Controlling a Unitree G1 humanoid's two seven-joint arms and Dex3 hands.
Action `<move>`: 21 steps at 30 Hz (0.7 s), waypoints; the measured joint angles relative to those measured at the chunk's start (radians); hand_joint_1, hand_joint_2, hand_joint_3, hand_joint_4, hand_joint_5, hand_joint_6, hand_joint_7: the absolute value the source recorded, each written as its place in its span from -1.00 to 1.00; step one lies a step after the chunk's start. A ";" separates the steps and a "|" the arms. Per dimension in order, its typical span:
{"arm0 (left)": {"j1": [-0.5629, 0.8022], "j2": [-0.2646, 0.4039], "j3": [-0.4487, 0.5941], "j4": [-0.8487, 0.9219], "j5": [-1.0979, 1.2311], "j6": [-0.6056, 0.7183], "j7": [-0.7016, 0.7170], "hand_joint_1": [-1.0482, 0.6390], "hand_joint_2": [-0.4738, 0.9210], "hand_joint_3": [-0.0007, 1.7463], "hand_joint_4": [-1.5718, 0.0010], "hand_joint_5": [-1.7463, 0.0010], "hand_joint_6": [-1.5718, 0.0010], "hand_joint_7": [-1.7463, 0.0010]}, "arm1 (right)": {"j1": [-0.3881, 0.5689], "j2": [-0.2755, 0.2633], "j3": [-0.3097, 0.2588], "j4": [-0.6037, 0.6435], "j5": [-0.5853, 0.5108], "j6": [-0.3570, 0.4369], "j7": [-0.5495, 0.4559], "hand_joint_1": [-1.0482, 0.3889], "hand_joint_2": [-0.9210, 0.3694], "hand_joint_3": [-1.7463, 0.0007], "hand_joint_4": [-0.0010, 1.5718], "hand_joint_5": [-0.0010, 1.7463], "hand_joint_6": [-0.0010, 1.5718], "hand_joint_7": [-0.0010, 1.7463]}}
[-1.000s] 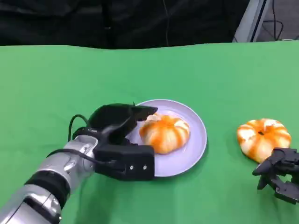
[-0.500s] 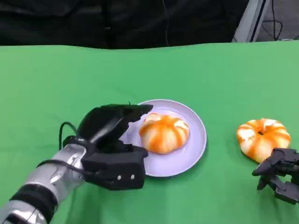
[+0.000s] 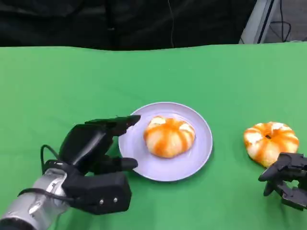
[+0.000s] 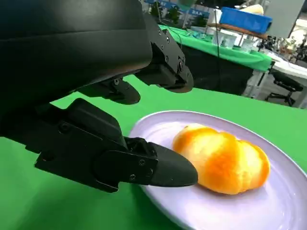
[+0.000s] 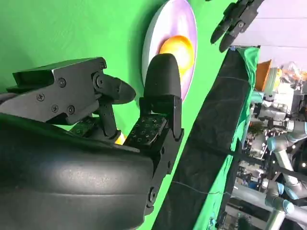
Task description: Grasp the bread from the table and place it into the plate.
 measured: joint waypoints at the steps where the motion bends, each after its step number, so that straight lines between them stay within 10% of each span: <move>1: 0.007 0.003 0.002 -0.006 0.000 0.000 0.001 -0.66 1.00 -0.67 0.27 0.98 0.37 0.99 | 0.000 0.000 0.000 0.000 0.000 0.000 -0.001 0.58 -0.88 0.29 0.09 0.60 0.20 0.08; 21: 0.164 0.051 0.135 -0.090 -0.048 -0.069 0.045 -0.53 1.00 -0.72 0.15 0.96 0.27 0.97 | -0.001 0.000 0.000 0.004 0.000 0.001 0.004 0.60 -0.90 0.33 0.09 0.60 0.21 0.06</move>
